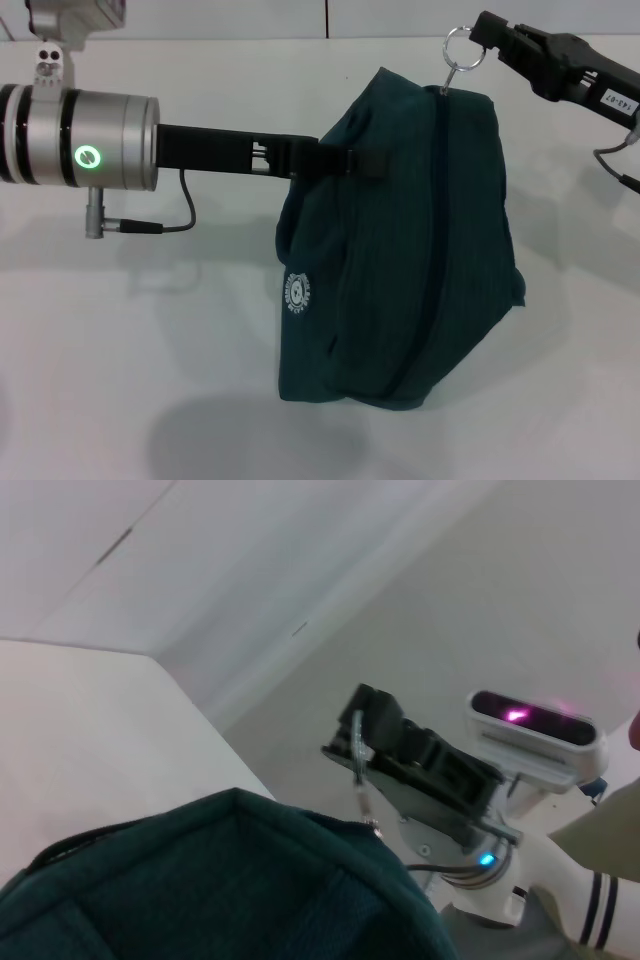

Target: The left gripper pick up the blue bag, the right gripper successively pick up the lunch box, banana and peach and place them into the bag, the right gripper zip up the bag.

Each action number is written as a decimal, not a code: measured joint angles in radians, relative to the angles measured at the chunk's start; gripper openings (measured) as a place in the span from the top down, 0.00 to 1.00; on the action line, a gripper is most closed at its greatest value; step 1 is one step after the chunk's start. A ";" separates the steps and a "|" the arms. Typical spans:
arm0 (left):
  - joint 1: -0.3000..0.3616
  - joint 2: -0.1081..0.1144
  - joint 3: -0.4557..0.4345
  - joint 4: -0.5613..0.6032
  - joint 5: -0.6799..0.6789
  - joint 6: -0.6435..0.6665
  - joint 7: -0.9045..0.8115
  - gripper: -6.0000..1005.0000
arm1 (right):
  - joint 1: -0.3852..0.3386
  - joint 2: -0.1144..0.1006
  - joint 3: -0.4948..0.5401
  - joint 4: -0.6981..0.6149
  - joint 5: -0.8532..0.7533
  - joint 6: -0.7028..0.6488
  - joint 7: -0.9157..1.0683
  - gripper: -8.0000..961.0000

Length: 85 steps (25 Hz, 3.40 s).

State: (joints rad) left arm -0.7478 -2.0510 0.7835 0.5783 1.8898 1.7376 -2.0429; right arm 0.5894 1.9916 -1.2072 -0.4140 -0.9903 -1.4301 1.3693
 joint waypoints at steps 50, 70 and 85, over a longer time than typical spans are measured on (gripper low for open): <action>-0.004 -0.030 0.004 -0.010 -0.173 0.009 0.118 0.96 | -0.072 -0.041 0.087 0.020 -0.007 0.112 0.098 0.76; 0.031 -0.036 0.066 -0.109 -0.242 -0.356 0.188 0.85 | -0.166 -0.065 0.163 0.006 -0.042 -0.090 0.047 0.11; 0.098 -0.010 0.060 0.173 -0.382 -0.042 0.208 0.34 | -0.159 -0.081 0.167 -0.107 -0.142 -0.314 -0.085 0.11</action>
State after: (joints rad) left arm -0.6500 -2.0610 0.8436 0.7511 1.5083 1.6958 -1.8351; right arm 0.4304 1.9109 -1.0403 -0.5213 -1.1322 -1.7444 1.2844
